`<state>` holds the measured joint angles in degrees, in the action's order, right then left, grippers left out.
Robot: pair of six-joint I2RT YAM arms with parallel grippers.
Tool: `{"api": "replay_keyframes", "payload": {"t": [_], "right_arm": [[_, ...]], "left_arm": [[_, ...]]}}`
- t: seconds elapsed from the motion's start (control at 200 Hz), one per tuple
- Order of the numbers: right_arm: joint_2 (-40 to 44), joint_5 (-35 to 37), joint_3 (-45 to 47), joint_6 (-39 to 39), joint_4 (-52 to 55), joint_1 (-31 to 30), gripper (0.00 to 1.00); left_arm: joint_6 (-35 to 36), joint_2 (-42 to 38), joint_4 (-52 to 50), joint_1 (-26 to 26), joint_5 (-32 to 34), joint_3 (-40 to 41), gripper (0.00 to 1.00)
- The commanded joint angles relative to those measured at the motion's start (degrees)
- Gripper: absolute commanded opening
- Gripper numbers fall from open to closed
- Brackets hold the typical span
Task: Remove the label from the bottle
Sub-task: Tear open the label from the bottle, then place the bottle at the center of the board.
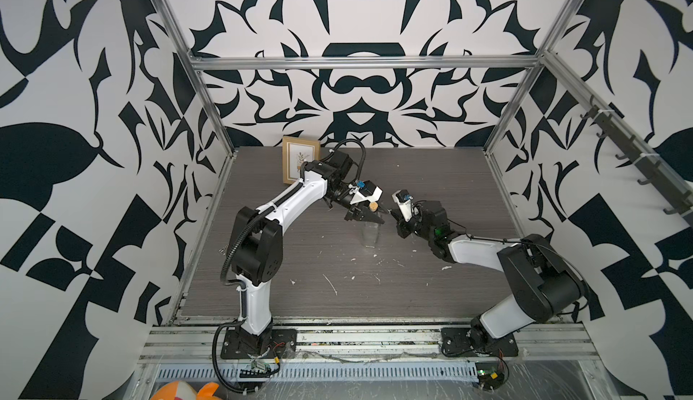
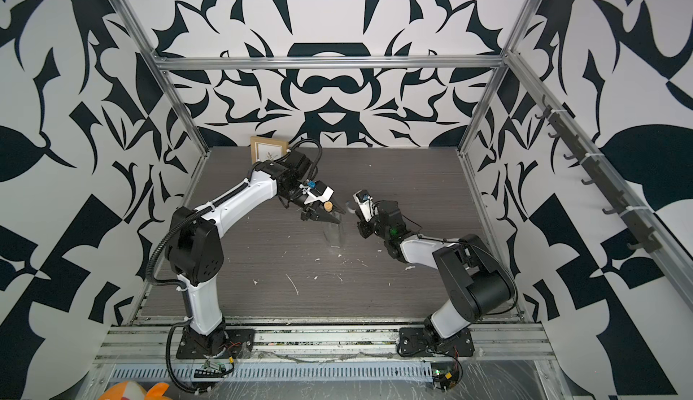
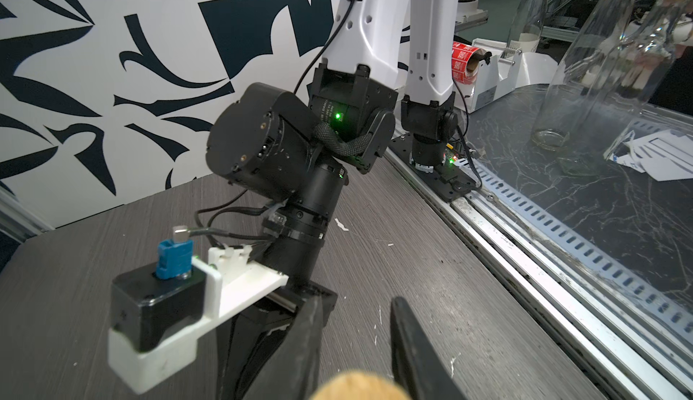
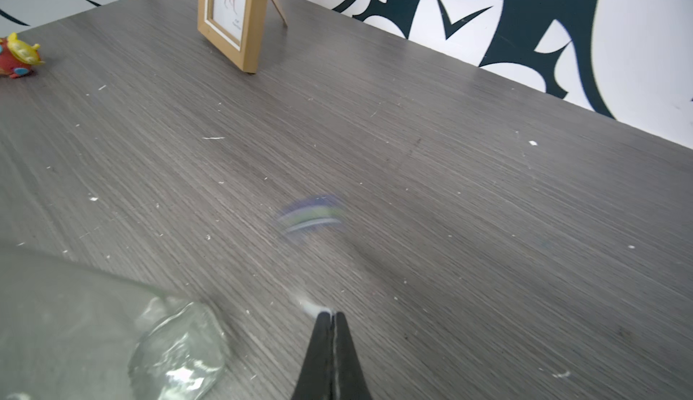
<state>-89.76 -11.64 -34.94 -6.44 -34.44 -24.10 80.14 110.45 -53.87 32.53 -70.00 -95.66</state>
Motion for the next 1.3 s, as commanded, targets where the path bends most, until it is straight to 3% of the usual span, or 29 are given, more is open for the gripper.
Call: {"api": "replay_keyframes", "payload": {"t": [0.0,0.2,0.32,0.66,0.86,1.025,1.08,1.09,1.1,1.115,1.295], "right_arm": [[0.10,1.64,-2.15,-0.41,-2.13,0.38,0.00],[0.92,1.83,-1.76,-0.37,-2.18,0.47,0.00],[3.91,1.02,-0.46,-0.34,-0.88,0.50,0.00],[25.11,1.68,5.53,4.74,13.72,0.47,0.00],[33.66,3.79,9.00,6.66,19.45,0.46,0.00],[35.44,4.83,9.29,7.44,21.15,0.50,0.00],[35.40,5.03,8.99,7.35,21.28,0.45,0.00],[35.36,5.04,8.90,7.32,21.30,0.45,0.00],[35.35,5.07,8.85,7.32,21.31,0.45,0.00],[35.30,5.05,8.72,7.29,21.39,0.45,0.00],[34.68,5.53,7.25,7.48,23.54,0.45,0.00]], "left_arm": [[-1.39,1.54,-6.16,0.68,1.77,2.58,0.00],[-1.39,1.39,-5.83,0.69,2.78,2.53,0.00],[-3.06,0.62,-4.17,0.67,6.62,2.91,0.00],[-7.88,-2.56,-0.09,0.77,10.62,6.36,0.00],[-10.83,-2.66,1.30,1.79,11.55,5.45,0.13],[-9.91,-2.70,0.34,2.92,12.95,4.71,0.30],[-9.82,-2.56,0.17,3.36,14.01,4.50,0.57],[-9.80,-2.53,0.10,3.38,14.12,4.47,0.69],[-9.82,-2.50,0.08,3.43,14.24,4.41,0.90],[-9.78,-2.44,0.16,3.55,14.48,4.32,0.99],[-9.82,-2.57,-0.01,3.76,14.96,3.63,1.00]]}}
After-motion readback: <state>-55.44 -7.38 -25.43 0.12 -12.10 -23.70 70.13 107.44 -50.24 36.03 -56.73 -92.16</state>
